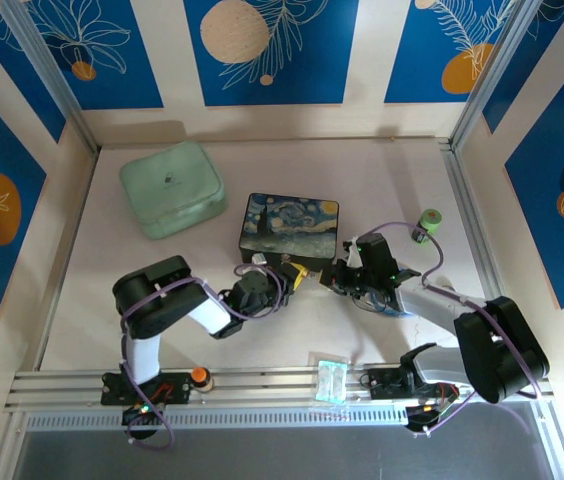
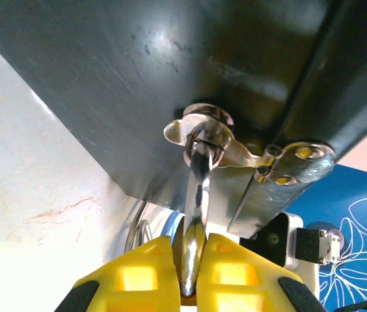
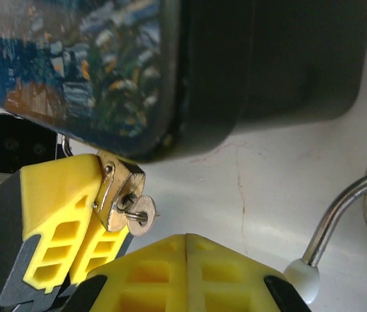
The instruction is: Unlock the padlock with the key
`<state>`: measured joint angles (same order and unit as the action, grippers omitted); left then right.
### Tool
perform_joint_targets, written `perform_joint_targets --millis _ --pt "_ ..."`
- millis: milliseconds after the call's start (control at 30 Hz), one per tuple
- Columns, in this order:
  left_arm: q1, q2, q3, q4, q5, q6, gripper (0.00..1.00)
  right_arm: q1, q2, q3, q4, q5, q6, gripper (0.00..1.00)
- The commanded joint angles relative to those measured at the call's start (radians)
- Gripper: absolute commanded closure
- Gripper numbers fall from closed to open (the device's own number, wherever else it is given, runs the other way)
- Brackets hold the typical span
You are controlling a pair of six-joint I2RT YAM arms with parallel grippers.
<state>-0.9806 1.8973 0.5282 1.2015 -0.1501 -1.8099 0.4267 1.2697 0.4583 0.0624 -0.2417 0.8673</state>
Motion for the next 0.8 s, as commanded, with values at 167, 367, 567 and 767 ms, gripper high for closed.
perform_joint_targets --millis 167,367,567,767 --pt "-0.028 -0.022 -0.014 0.06 0.03 -0.018 1.0 0.057 0.05 0.054 0.051 0.043 -0.009 1.0" --pt "-0.043 -0.041 -0.021 0.042 0.026 0.0 1.0 0.112 0.065 0.108 0.008 0.097 -0.043 1.0" --pt "-0.031 -0.094 -0.049 -0.104 0.034 0.015 1.0 0.134 -0.013 0.089 -0.115 0.204 -0.206 0.93" --pt "0.006 -0.222 -0.021 -0.428 0.097 0.103 1.0 0.289 -0.111 0.053 -0.123 0.55 -0.374 0.57"
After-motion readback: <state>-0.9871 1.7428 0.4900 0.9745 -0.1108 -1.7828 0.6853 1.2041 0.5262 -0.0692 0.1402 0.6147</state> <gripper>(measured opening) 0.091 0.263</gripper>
